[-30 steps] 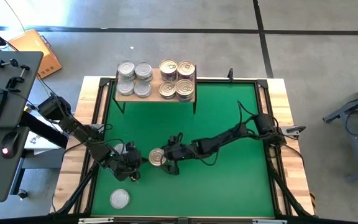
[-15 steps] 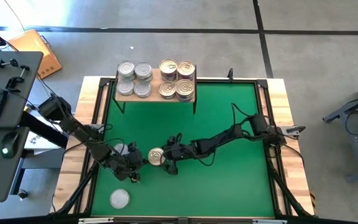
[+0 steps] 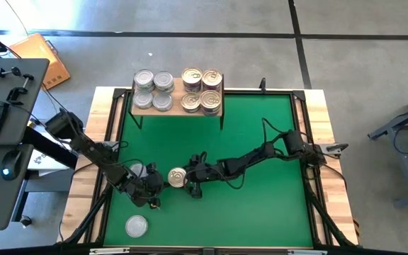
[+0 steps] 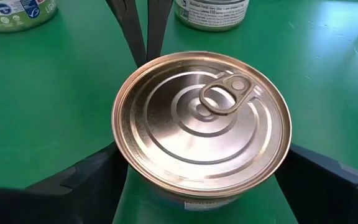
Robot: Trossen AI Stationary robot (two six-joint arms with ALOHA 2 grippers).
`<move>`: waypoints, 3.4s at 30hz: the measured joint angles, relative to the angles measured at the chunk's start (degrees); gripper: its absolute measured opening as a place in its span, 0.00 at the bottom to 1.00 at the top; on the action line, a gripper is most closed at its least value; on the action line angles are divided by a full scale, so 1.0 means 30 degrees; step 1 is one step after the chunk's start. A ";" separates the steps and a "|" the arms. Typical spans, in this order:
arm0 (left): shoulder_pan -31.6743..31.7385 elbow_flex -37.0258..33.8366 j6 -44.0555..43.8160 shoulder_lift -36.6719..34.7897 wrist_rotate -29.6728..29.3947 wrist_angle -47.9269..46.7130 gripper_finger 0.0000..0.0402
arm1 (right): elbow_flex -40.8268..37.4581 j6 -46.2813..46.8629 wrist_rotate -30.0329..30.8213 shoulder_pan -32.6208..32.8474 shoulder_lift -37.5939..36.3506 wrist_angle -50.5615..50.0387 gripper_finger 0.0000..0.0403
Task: Stack canned seafood by type on shelf
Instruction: Stack the blue-pink tuna can on the other green tuna can on the shelf
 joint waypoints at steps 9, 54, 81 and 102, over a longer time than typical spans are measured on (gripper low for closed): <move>-0.0959 0.2973 -0.1183 -0.1713 -0.0901 -0.7706 0.00 | 0.0051 0.0495 0.0585 0.0478 -0.0222 -0.0333 0.84; 0.0767 0.0876 0.0559 -0.2377 -0.2490 -0.3742 0.00 | 0.1984 -0.4918 0.1334 0.0280 -0.3133 -0.6756 0.81; 0.0703 0.0884 0.3511 -0.2472 -0.2400 -0.1495 0.00 | 0.3614 -0.6101 -0.0135 0.0064 -0.1960 -1.0142 0.44; -0.1959 0.0288 -0.0924 -0.2465 -0.7376 -0.3983 0.00 | 0.6321 -1.4972 1.3533 -0.0400 -0.4767 -0.9266 0.44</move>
